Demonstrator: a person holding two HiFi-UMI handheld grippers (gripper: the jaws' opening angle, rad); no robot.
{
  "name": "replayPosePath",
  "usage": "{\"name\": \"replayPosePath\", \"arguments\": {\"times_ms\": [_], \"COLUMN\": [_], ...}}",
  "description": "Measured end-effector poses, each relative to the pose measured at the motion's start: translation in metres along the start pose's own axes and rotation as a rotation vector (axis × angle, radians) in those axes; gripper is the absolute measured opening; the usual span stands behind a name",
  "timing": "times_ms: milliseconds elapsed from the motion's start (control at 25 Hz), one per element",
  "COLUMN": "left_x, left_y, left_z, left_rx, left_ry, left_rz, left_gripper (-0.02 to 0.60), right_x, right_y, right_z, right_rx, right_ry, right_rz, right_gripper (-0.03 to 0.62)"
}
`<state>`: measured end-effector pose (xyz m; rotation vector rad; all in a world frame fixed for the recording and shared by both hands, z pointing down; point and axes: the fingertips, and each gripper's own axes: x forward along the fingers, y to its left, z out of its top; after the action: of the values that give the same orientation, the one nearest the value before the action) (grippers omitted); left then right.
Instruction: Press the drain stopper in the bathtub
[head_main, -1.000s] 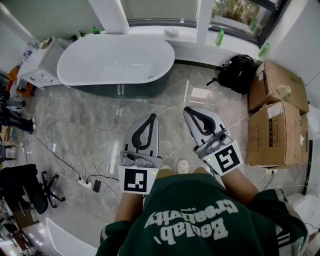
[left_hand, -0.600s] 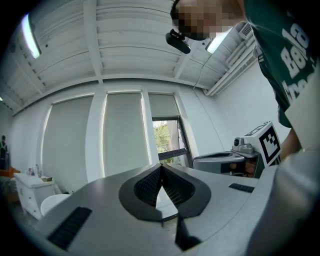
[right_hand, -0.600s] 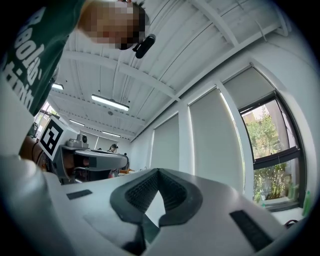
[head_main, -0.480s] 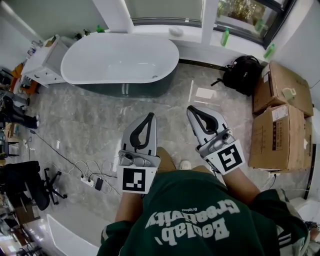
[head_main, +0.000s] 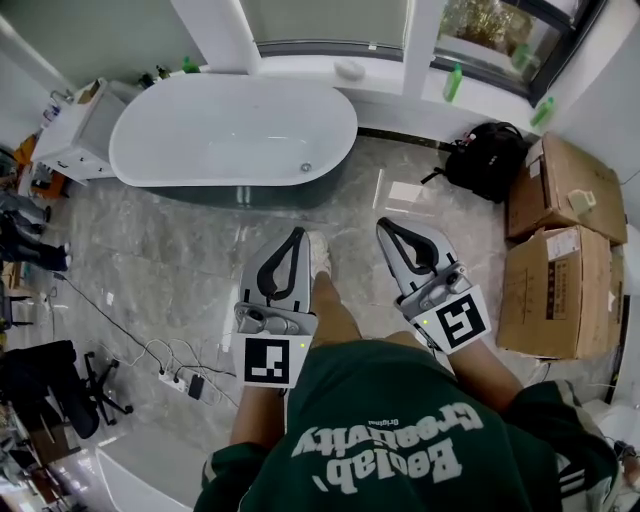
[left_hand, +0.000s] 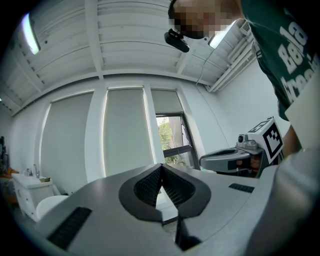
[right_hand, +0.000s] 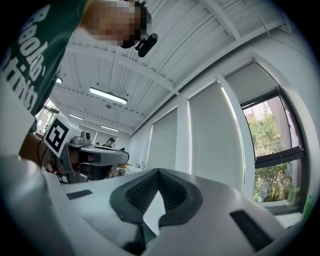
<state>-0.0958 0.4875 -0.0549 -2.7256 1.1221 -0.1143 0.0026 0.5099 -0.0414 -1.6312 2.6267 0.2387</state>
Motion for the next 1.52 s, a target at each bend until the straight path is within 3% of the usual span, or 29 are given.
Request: {"name": "replayPosePath", "arguments": {"times_ms": [240, 640, 800, 1120, 1320, 1520], "left_x": [0.088, 0.301, 0.369, 0.454, 0.472, 0.484], "left_y": [0.069, 0.243, 0.289, 0.329, 0.321, 0.311], "left_z": [-0.038, -0.078, -0.105, -0.163, -0.161, -0.143], "left_rx": [0.0, 0.045, 0.032, -0.023, -0.046, -0.006], "left_ry": [-0.011, 0.02, 0.059, 0.096, 0.085, 0.074], "left_rz": [-0.008, -0.067, -0.099, -0.194, -0.203, -0.154], "left_gripper": [0.009, 0.009, 0.009, 0.009, 0.009, 0.009], "right_x": [0.078, 0.316, 0.385, 0.465, 0.465, 0.463], "right_y": [-0.053, -0.172, -0.208, -0.254, -0.264, -0.282], "right_z": [-0.05, -0.099, -0.13, -0.192, -0.194, -0.176], "right_rx": [0.005, 0.053, 0.128, 0.169, 0.14, 0.14], "right_ry": [0.048, 0.123, 0.161, 0.24, 0.281, 0.236], "right_rz": [-0.032, -0.015, -0.011, -0.028, -0.008, 0.038], "right_gripper": [0.012, 0.012, 0.012, 0.012, 0.012, 0.012]}}
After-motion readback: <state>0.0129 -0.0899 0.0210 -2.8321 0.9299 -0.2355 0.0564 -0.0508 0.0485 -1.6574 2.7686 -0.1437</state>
